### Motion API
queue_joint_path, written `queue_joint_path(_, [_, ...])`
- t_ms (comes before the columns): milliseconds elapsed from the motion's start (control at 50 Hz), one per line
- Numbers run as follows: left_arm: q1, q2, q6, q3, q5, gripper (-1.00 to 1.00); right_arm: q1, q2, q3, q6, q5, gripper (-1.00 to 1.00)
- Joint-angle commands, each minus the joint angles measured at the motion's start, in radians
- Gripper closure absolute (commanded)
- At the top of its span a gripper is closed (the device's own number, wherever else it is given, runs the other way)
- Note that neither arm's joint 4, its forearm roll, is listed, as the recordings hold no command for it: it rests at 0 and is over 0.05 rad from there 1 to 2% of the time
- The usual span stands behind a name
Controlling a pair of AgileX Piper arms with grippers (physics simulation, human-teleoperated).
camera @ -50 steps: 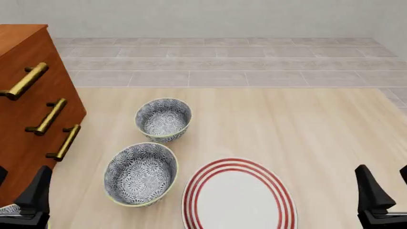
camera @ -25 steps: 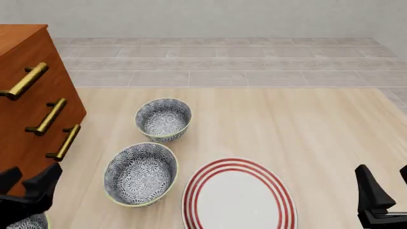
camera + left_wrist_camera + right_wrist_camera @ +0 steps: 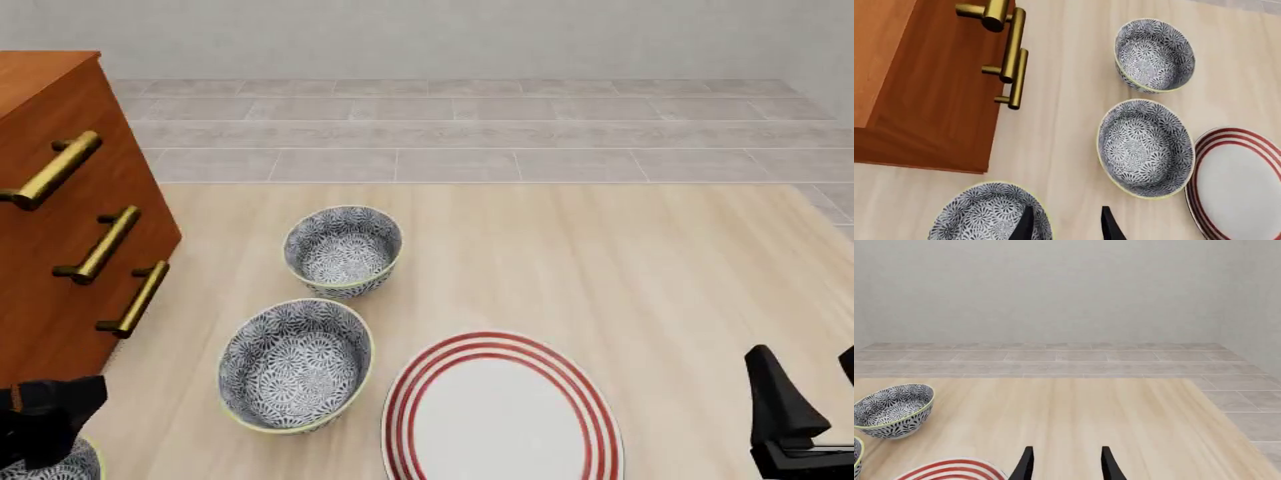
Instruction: Put the bowl at the front on the plate.
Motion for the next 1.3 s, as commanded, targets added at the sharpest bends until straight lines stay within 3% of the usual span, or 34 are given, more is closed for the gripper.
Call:
queue_joint_path(20, [0.012,0.014,-0.034,-0.025,0.116,-1.00,0.000,-0.006,0.002,0.000,0.003,-1.00])
queue_joint_path(380, [0.039,0.094,-0.118,0.138,-0.062,-1.00,0.000,-0.005,0.002,0.000,0.003,-1.00])
queue_joint_path(1300, [0.131,0.266,-0.118,0.322,-0.326,-1.00,0.000,-0.005,0.002,0.000,0.003,-1.00])
